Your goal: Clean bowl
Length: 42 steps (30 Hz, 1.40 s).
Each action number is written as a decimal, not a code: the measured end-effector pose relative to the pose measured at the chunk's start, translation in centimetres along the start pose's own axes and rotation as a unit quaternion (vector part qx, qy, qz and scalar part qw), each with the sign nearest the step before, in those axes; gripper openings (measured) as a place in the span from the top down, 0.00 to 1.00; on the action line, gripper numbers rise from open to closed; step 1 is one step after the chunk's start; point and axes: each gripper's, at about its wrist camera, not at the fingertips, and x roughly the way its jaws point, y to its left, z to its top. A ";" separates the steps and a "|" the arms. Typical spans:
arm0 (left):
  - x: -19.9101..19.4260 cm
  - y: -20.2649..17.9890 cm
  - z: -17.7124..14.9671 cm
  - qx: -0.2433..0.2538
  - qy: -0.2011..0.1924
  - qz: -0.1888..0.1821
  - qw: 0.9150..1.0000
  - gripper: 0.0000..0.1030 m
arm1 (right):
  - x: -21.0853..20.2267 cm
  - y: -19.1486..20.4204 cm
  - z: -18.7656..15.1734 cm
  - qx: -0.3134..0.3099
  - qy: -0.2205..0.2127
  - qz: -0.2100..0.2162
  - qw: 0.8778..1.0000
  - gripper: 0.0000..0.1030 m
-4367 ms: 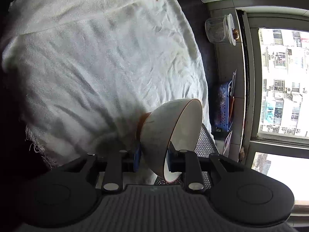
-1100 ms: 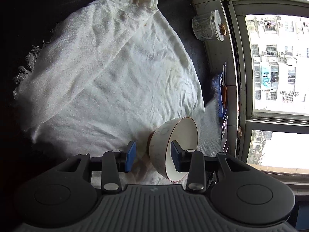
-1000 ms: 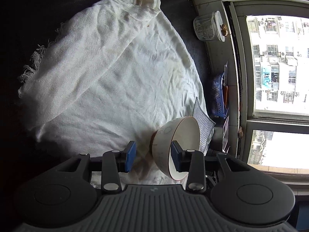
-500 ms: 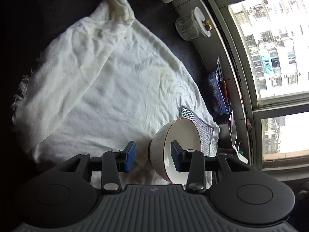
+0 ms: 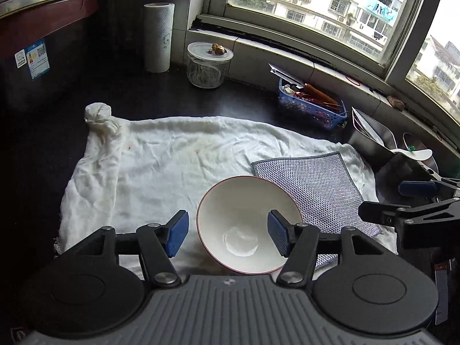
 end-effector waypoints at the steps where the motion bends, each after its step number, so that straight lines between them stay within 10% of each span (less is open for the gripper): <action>1: -0.4 -0.4 0.0 0.002 -0.006 0.014 1.000 0.20 | -0.2 -0.1 0.0 -0.003 -0.003 -0.008 1.000 0.01; 42: -1.7 -2.9 -0.4 -0.058 0.014 0.031 0.998 0.19 | -1.2 -0.5 -0.8 -0.047 0.057 0.006 0.997 0.01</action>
